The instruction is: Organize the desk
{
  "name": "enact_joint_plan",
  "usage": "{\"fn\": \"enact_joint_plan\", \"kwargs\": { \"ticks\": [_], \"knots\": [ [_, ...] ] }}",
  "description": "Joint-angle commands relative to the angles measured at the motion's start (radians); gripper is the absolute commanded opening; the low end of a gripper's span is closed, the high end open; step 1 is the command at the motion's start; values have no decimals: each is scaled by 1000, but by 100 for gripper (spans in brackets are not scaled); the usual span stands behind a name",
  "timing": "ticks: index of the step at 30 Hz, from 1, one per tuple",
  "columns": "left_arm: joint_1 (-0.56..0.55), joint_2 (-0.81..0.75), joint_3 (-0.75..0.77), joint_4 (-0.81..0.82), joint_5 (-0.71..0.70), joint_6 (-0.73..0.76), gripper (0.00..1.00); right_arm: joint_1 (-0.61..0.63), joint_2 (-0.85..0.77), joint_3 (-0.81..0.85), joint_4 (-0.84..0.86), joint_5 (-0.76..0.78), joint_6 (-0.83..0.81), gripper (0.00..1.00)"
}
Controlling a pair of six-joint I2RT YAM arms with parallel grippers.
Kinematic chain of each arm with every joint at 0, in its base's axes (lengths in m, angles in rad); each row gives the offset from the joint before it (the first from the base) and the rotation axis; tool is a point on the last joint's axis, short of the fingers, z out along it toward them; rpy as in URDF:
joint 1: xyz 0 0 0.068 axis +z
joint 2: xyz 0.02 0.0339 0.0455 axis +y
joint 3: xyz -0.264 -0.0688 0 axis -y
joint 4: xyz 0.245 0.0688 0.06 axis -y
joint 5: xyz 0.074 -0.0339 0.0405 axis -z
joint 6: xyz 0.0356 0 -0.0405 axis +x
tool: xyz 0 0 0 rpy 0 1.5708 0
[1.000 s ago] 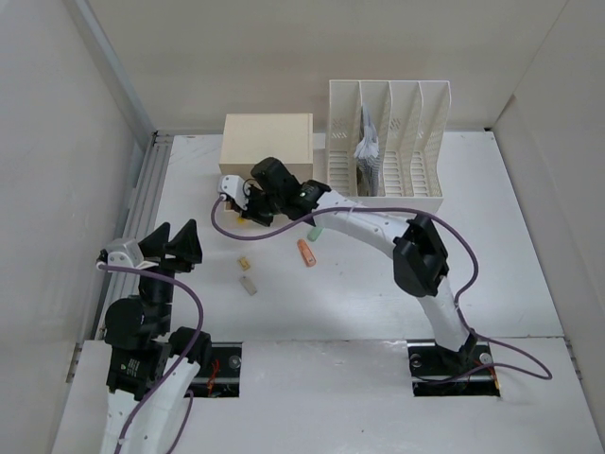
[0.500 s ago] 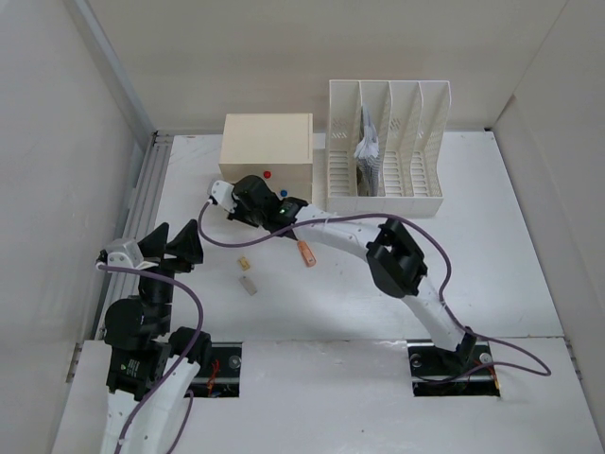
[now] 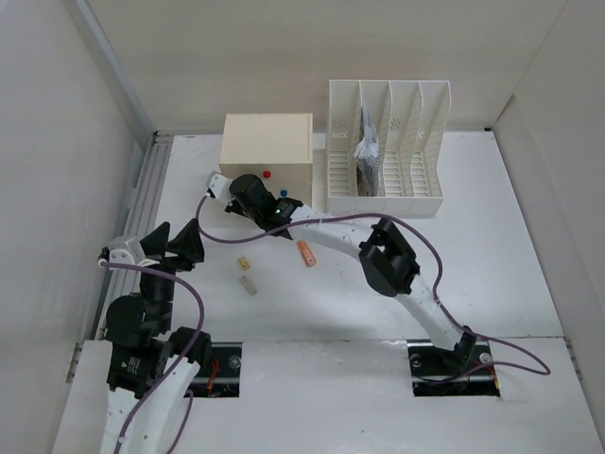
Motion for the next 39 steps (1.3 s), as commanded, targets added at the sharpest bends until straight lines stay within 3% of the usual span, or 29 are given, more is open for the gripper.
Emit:
{"fn": "enact_joint_plan", "kwargs": {
  "ticks": [1, 3, 4, 5, 7, 8, 9, 10, 14, 16, 17, 18, 20, 21, 22, 23, 24, 25, 28, 31, 32, 33, 36, 39],
  "knots": [
    [2, 12, 5, 56, -1, 10, 62, -4, -36, 14, 118, 0, -19, 0],
    [2, 12, 5, 56, -1, 1, 62, -4, -108, -37, 71, -93, -19, 0],
    [2, 12, 5, 56, -1, -9, 64, -4, -134, -37, 25, -232, -33, 1],
    [2, 12, 5, 56, 12, -18, 66, -4, -160, -37, -77, -311, -51, 14],
    [2, 24, 5, 41, 31, -84, 70, -4, -272, -118, -100, -415, -65, 37],
    [2, 38, 5, 41, 45, -120, 71, -4, -320, -162, -89, -416, -65, 72],
    [2, 38, 5, 41, 57, -156, 76, -4, -364, -243, -80, -406, -65, 92],
    [2, 47, -6, 32, 66, -199, 77, -4, -446, -279, -68, -381, -65, 100],
    [2, 34, -74, 73, 66, -413, 79, -19, -626, -417, -3, -146, -53, 100],
    [2, 34, -131, 128, 95, -542, 73, -53, -689, -468, 14, -115, -20, 35],
    [2, 34, -204, 206, 138, -585, 66, -67, -740, -468, 14, -103, 0, 6],
    [2, 57, -245, 257, 169, -625, 35, -97, -769, -483, 14, -124, 13, 0],
    [2, 112, -358, 366, 222, -719, 12, -136, -830, -522, 14, -167, 83, 0],
    [2, 194, -395, 503, 271, -749, 9, -160, -885, -531, 14, -273, 105, 0],
    [2, 246, -430, 577, 293, -783, 9, -209, -912, -540, 14, -322, 125, 15],
    [2, 303, -460, 657, 313, -820, 9, -236, -935, -551, 14, -381, 151, 52],
    [2, 366, -490, 794, 331, -820, 9, -268, -973, -551, 14, -461, 151, 95],
    [2, 502, -491, 844, 332, -820, 11, -320, -984, -551, 14, -606, 151, 100],
    [-17, 687, -428, 981, 342, -750, 12, -395, -984, -516, -49, -806, 215, 100],
    [-26, 883, -376, 1120, 365, -750, 17, -476, -993, -539, -6, -880, 275, 97],
    [-26, 964, -365, 1150, 365, -750, 19, -505, -993, -549, 4, -890, 286, 91],
    [-26, 998, -354, 1176, 365, -762, 21, -521, -993, -558, 14, -900, 301, 76],
    [-35, 1131, -308, 1242, 365, -800, 29, -562, -1003, -568, 35, -932, 340, 50],
    [-44, 1254, -268, 1303, 375, -835, 36, -572, -1012, -577, 35, -942, 364, 44]
  ]
}}
